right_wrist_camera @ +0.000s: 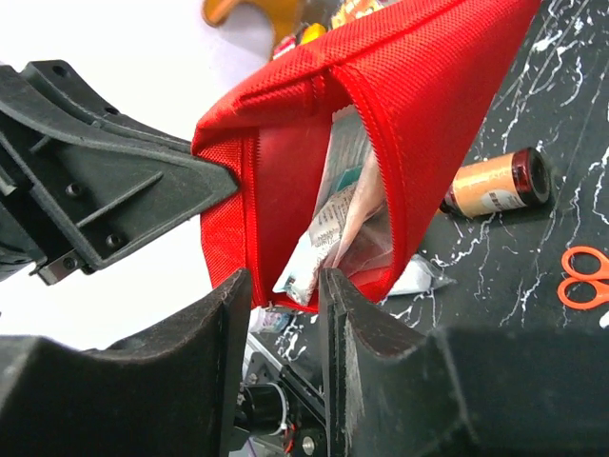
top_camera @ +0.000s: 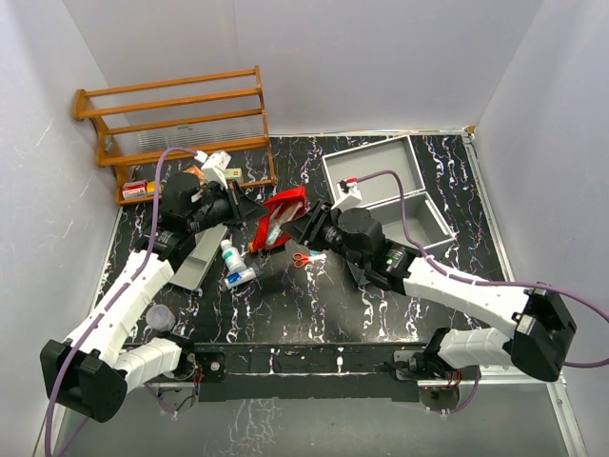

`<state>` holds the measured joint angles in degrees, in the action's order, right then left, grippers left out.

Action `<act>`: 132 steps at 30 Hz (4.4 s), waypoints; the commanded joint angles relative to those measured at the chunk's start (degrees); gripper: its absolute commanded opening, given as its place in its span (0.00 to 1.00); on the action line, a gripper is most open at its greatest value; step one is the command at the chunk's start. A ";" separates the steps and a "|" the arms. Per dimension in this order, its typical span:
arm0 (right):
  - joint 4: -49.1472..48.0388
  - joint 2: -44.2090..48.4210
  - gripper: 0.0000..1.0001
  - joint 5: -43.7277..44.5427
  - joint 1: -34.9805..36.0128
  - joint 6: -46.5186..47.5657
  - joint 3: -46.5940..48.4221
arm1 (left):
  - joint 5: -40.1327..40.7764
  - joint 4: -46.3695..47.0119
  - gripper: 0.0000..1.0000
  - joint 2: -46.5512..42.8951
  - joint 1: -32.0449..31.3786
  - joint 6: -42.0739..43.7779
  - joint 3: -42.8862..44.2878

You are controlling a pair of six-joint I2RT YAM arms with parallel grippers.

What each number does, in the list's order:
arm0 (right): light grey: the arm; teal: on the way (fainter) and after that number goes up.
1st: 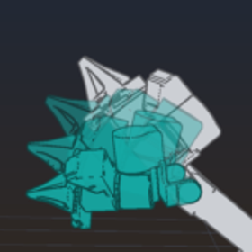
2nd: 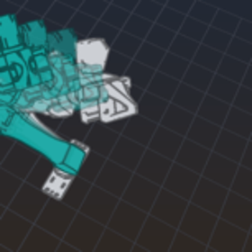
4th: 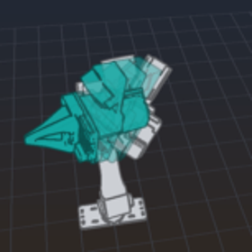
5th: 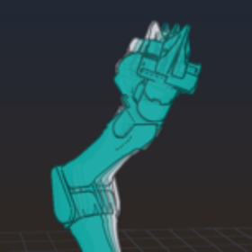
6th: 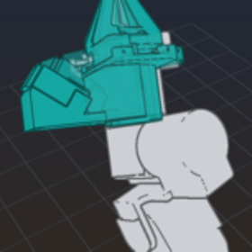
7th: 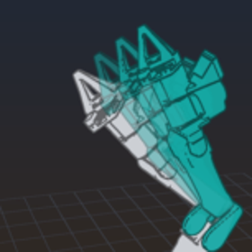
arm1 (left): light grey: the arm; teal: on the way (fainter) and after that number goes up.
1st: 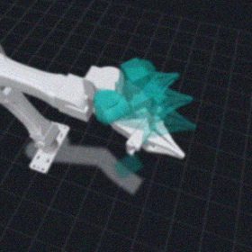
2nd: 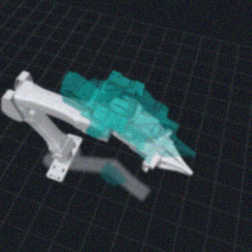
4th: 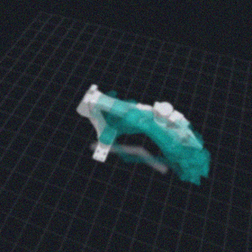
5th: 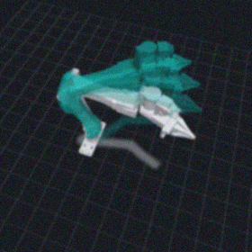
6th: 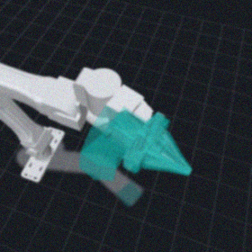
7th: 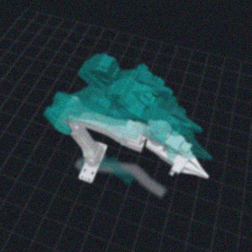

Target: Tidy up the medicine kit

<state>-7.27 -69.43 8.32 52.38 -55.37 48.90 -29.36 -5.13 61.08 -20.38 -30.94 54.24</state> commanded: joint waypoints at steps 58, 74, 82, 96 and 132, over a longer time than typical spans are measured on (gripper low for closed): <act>21.88 -22.81 0.13 -1.52 6.32 0.90 13.38 | -3.51 9.40 0.00 0.46 -0.10 -17.28 -20.41; 20.07 -23.52 0.06 6.39 6.31 -1.09 15.42 | -6.13 6.81 0.00 0.31 -0.14 -16.00 -18.03; 20.22 -13.25 0.11 6.72 6.33 -0.52 10.58 | -4.91 4.32 0.00 0.30 -0.15 -13.40 -15.97; 23.37 -8.59 0.29 11.95 6.33 -2.55 10.57 | -4.12 2.01 0.00 -0.39 -0.17 -9.12 -11.92; 36.19 -30.83 0.47 20.01 -5.18 15.90 23.26 | 15.04 -8.31 0.00 -7.23 -0.10 -8.81 -7.50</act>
<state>28.86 -96.60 26.68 48.12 -46.83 66.15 -11.97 -14.22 55.27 -20.38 -38.50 45.28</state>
